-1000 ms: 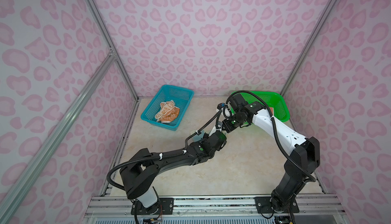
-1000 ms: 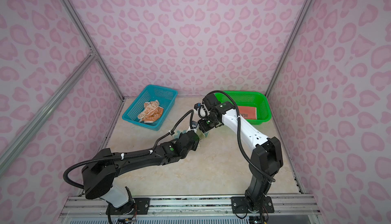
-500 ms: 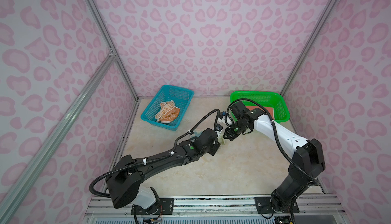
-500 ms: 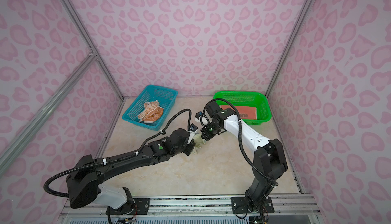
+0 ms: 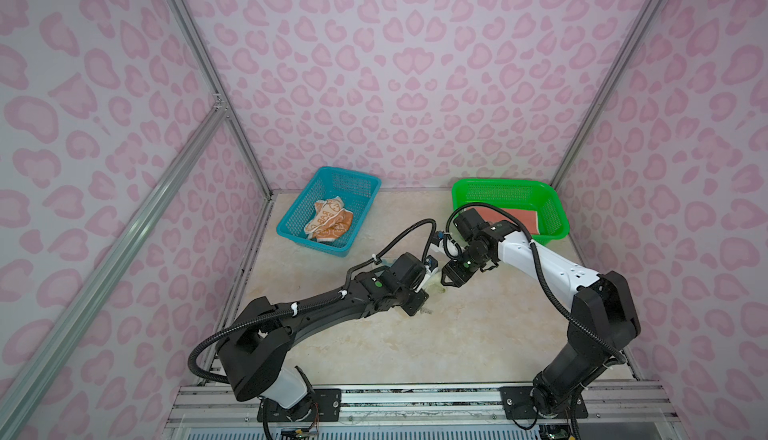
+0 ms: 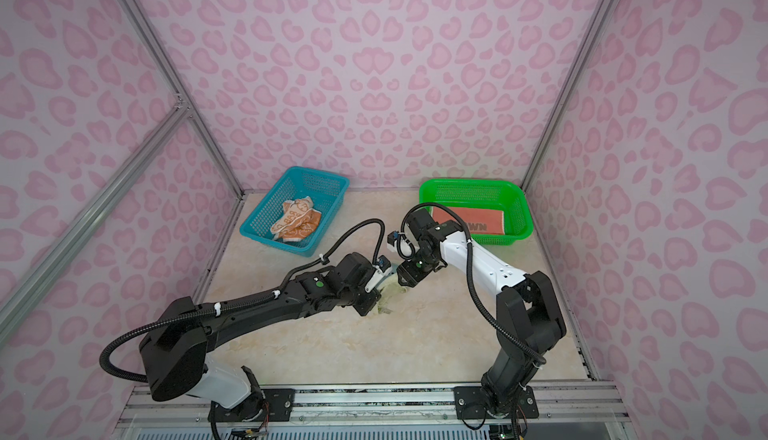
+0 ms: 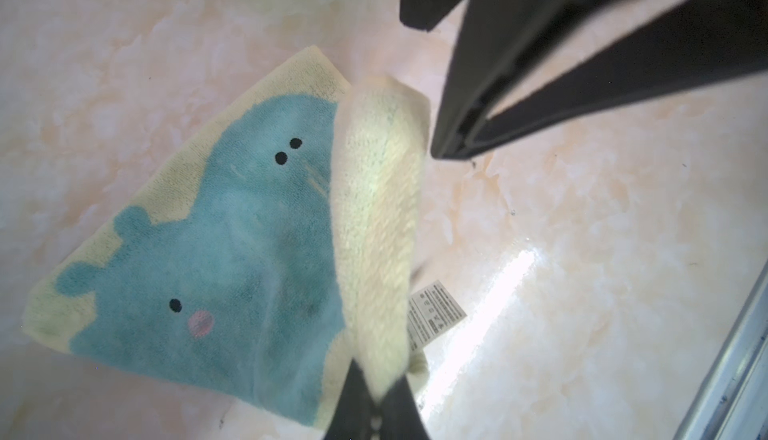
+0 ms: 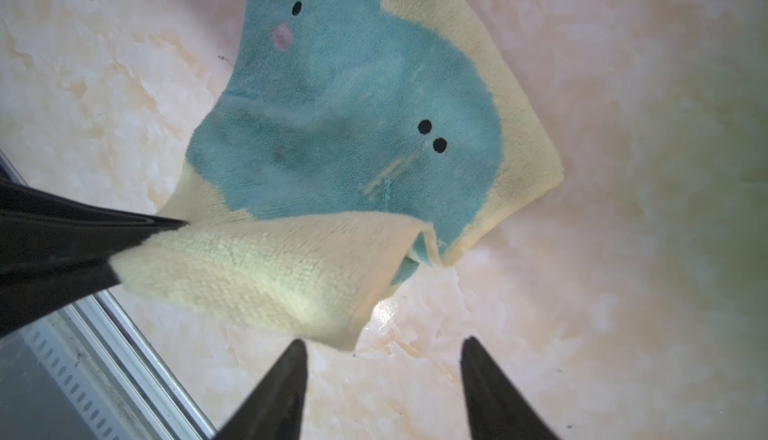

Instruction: Fold and stack the towels

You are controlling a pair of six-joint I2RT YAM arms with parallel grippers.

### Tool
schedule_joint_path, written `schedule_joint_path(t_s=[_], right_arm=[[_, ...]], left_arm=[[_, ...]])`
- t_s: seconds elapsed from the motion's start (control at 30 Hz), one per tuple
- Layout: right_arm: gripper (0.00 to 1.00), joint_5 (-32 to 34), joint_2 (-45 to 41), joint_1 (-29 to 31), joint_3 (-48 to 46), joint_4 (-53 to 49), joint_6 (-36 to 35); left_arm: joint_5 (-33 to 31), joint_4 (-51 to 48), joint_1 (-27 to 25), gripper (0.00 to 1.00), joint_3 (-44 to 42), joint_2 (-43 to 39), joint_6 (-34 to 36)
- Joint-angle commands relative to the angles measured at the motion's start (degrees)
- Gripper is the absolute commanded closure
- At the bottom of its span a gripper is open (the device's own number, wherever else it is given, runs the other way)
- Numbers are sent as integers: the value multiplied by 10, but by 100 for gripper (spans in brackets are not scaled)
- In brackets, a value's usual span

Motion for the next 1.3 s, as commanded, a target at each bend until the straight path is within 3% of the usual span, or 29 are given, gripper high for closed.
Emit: schedule_joint_path(t_s=[0.0,0.17,0.4,0.5,0.6,0.73,0.9,1.27], right_arm=[[2,68,-27,38,-30,34,-58],[1,109,-99,55,-108,163,-93],[1,189,-239,44,-282,438,-114],[2,177,-291,42,-363,561,-146],[3,64,-341,22,-422,619,-191],[7,-35,-372,13,-439,608,-244],[14,-82,-363,13,-411,552,-274],[30,-121,-300,21,-359,484,-295]], left_arm=[[23,-3,4,97,13,7,10],[46,-5,10,97,23,5,20],[41,4,16,97,19,-6,24],[41,15,18,97,11,-15,24],[50,18,22,97,11,-20,25],[78,18,27,97,14,-25,28],[94,14,31,97,15,-30,30],[86,10,35,97,12,-38,35]])
